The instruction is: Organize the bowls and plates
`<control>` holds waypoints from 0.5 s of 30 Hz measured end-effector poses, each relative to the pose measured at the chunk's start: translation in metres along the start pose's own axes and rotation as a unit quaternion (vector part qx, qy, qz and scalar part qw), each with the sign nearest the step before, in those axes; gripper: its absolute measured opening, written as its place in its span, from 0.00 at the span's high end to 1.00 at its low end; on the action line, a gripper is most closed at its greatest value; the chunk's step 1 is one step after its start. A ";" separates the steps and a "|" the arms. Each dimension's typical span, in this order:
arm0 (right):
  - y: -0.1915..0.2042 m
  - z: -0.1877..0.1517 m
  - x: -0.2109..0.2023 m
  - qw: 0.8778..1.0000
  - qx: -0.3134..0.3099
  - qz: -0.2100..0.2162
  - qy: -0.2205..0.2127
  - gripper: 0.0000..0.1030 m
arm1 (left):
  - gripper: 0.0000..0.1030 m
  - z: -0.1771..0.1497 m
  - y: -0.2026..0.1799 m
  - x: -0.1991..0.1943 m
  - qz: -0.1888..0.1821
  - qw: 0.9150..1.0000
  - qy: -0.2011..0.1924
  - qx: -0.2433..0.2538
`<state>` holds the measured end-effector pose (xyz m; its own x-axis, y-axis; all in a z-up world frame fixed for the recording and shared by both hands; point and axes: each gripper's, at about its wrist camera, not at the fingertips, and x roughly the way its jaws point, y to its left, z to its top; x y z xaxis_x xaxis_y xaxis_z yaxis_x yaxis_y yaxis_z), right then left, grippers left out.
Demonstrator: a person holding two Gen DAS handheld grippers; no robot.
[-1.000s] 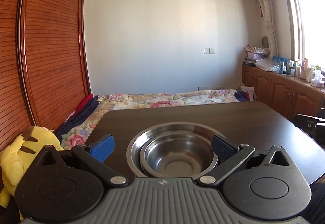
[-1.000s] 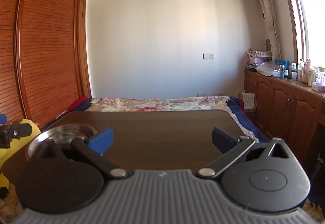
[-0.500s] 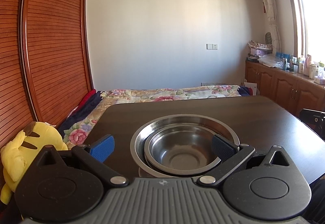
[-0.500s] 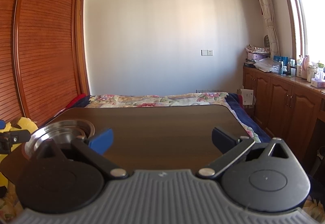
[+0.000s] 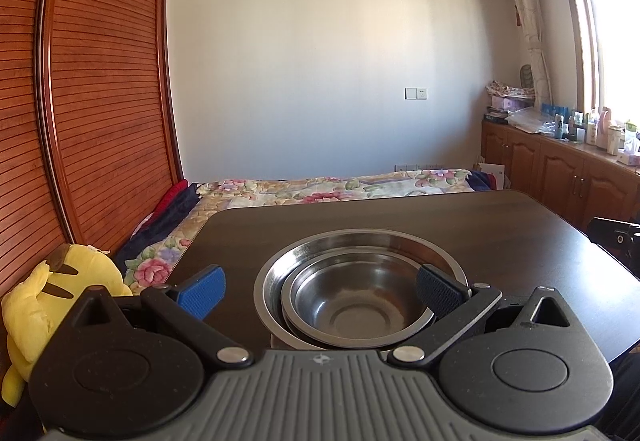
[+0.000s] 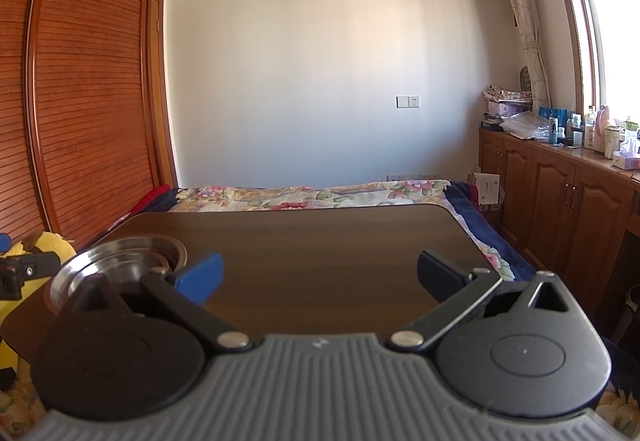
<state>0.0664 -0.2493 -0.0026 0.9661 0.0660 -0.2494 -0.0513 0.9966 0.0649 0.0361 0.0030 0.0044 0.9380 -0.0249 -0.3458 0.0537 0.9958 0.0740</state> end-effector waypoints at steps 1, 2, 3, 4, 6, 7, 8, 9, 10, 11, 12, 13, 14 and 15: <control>0.000 0.000 0.000 1.000 0.000 0.000 0.000 0.00 | 0.00 0.000 0.000 0.000 0.000 1.000 0.000 0.000; 0.000 0.000 0.000 1.000 0.000 0.000 0.000 0.00 | 0.00 0.000 0.000 0.000 0.000 1.000 0.000 0.000; 0.000 0.000 0.000 1.000 0.000 0.000 0.001 0.00 | 0.00 0.000 0.000 0.000 0.000 1.000 0.000 0.000; 0.000 0.000 0.000 1.000 0.000 0.000 0.000 0.00 | 0.00 0.000 0.000 0.000 0.000 1.000 0.000 0.000; 0.000 0.000 0.000 1.000 0.000 0.000 0.000 0.00 | 0.00 0.000 0.000 0.000 0.000 1.000 0.000 0.000; 0.000 0.000 0.000 1.000 0.000 0.000 0.000 0.00 | 0.00 0.000 0.000 0.000 0.000 1.000 0.000 0.000; 0.000 0.000 0.000 1.000 0.001 0.000 0.000 0.00 | 0.00 0.000 0.000 0.000 0.000 1.000 0.000 0.001; 0.001 0.000 0.000 1.000 0.001 0.000 0.000 0.00 | 0.00 0.000 0.000 0.000 0.000 1.000 0.000 0.000; 0.001 0.000 0.000 1.000 0.001 -0.001 -0.001 0.00 | 0.00 0.000 0.000 0.000 0.000 1.000 0.000 0.000; 0.001 0.000 0.000 1.000 0.000 -0.001 -0.001 0.00 | 0.00 0.000 0.000 0.000 0.000 1.000 0.000 0.000; 0.001 0.000 0.000 1.000 0.000 -0.001 -0.001 0.00 | 0.00 0.000 0.000 0.000 0.000 1.000 0.000 0.000; 0.001 0.000 0.000 1.000 0.001 0.000 -0.001 0.00 | 0.00 0.000 0.000 0.000 -0.001 1.000 0.000 0.001; 0.001 0.001 0.000 1.000 0.001 0.000 -0.001 0.00 | 0.00 0.000 0.000 0.000 0.000 1.000 0.000 0.002; 0.001 0.001 0.000 1.000 0.001 -0.001 -0.001 0.00 | 0.00 0.001 -0.001 0.000 0.000 1.000 -0.001 0.002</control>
<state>0.0663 -0.2481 -0.0019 0.9666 0.0645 -0.2480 -0.0496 0.9966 0.0660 0.0361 0.0023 0.0058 0.9389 -0.0253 -0.3432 0.0552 0.9954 0.0777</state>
